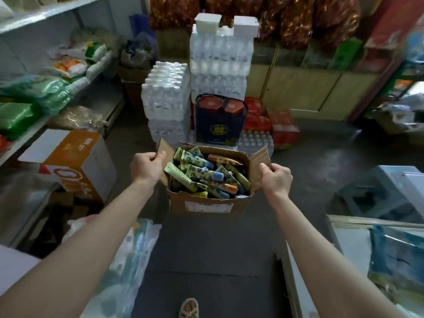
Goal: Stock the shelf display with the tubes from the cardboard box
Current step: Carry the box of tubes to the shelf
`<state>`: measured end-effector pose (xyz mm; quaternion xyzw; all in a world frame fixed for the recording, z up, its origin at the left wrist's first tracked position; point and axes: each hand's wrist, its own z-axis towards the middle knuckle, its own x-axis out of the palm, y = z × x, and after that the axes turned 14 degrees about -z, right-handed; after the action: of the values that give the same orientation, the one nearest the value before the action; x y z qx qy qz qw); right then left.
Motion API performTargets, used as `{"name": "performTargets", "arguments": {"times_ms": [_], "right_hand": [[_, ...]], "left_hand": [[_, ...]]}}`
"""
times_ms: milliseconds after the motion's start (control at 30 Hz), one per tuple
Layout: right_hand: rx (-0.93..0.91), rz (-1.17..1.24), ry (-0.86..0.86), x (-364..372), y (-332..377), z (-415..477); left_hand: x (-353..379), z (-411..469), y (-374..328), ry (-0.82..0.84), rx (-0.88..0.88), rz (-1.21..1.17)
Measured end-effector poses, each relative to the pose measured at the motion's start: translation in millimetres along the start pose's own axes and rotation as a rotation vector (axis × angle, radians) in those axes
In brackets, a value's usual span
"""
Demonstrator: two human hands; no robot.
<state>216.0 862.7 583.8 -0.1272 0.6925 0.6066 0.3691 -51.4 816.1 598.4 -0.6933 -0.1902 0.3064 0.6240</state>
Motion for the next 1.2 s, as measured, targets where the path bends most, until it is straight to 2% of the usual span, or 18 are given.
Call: {"name": "performTargets", "arguments": {"times_ms": [233, 600, 1200], "right_hand": [[0.118, -0.018, -0.156, 17, 25, 94], [0.276, -0.004, -0.321, 25, 21, 268], [0.595, -0.008, -0.673, -56, -38, 517]], "left_hand": [[88, 99, -31, 0.148, 0.016, -0.003], [276, 225, -69, 0.367, 0.062, 0.016], [642, 295, -163, 0.805, 0.187, 0.020]]}}
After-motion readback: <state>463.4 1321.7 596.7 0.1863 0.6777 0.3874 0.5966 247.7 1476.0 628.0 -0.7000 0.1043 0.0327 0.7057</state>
